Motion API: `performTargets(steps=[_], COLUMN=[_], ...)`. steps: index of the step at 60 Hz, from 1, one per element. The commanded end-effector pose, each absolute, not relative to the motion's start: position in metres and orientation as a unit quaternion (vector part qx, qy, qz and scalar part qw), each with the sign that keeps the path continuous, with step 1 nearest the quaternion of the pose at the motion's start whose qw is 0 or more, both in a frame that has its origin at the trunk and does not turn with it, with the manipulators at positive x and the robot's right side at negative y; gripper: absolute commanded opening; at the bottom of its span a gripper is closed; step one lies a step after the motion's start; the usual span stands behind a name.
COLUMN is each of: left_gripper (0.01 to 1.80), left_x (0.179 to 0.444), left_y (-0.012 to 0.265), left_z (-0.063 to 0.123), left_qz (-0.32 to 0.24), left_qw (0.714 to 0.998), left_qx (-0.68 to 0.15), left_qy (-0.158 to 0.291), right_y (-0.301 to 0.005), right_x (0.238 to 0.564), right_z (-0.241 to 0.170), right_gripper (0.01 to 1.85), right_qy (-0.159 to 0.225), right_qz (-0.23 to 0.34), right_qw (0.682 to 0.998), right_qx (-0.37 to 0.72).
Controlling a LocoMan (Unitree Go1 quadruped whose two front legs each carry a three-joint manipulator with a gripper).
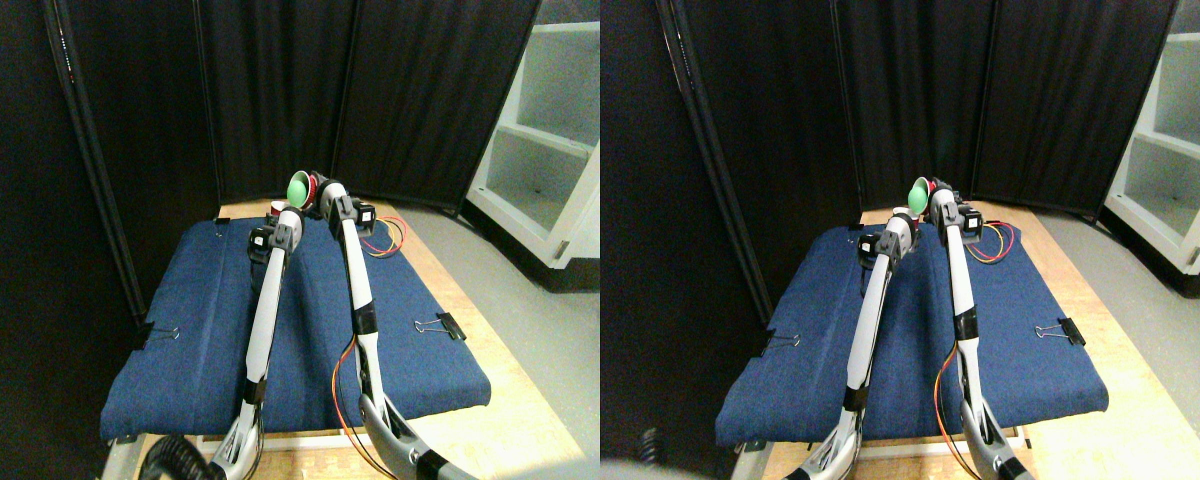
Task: Pour (bimanual)
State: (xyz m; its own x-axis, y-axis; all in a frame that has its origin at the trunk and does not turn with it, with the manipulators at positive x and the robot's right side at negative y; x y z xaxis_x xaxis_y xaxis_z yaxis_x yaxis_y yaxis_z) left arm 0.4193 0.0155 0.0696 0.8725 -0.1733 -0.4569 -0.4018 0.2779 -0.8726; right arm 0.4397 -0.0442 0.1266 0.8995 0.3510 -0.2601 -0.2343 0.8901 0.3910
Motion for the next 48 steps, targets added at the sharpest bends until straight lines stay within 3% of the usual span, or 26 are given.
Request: performTargets(steps=[1,30,48], left_gripper=[0.33,0.33,0.33], left_x=[0.422,0.42,0.418], left_y=[0.011,0.009,0.013], left_z=[0.074,0.074,0.076], left_qz=[0.069,0.067,0.058], left_qw=[0.76,0.762,0.763], left_qx=[-0.602,-0.6,-0.6], left_qy=[0.234,0.234,0.233], right_y=[-0.038,-0.032,-0.032], right_x=[0.443,0.445,0.445], right_z=[0.138,0.149,0.142], right_gripper=[0.33,0.33,0.33], right_qy=[0.131,0.1,0.117], right_qz=[0.172,0.221,0.221], right_qw=[0.962,0.968,0.968], right_qx=[0.169,0.068,0.039])
